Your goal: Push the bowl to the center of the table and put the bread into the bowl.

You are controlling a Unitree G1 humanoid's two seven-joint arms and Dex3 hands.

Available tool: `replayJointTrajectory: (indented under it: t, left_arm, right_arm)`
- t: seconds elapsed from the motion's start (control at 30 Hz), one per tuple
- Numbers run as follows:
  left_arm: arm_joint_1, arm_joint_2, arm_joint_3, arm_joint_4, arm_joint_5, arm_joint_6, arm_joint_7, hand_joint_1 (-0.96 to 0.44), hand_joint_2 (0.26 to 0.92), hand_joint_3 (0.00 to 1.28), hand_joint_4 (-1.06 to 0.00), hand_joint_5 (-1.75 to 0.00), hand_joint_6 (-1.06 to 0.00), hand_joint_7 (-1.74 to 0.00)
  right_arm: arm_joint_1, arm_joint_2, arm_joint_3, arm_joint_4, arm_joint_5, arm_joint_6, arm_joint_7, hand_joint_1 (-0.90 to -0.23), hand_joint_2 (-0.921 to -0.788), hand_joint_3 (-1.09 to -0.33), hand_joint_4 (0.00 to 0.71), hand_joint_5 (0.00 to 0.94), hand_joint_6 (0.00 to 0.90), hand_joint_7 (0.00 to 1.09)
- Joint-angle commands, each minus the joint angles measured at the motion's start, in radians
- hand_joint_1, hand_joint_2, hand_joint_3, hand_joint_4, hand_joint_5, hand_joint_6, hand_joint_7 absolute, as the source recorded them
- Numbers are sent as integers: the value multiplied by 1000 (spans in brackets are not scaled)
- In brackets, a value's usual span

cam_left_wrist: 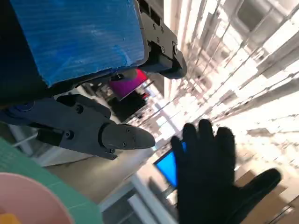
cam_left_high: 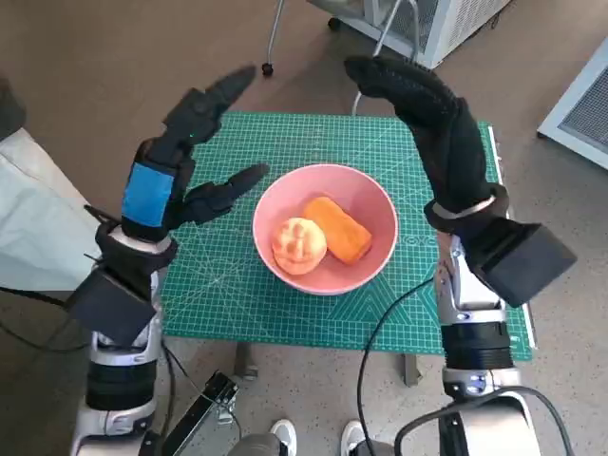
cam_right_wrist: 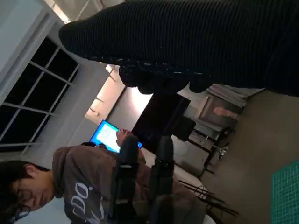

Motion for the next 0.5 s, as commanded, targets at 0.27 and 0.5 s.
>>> replayJointTrajectory:
  t: [0.27,0.5]
  left_arm:
    - [-6,-39,-8,8,-22,-22,21,-412,921,283,-289,-4,-252,-258]
    - [-21,-52,-22,9,-31,-12,10,-403,921,285,-292,-5,-263,-263]
  right_arm:
    - [11,5,16,1,4,-16,15,-648,-921,-764,122,163,-1,639]
    - [20,-4,15,10,-8,-41,10,-641,-921,-787,130,147,-1,632]
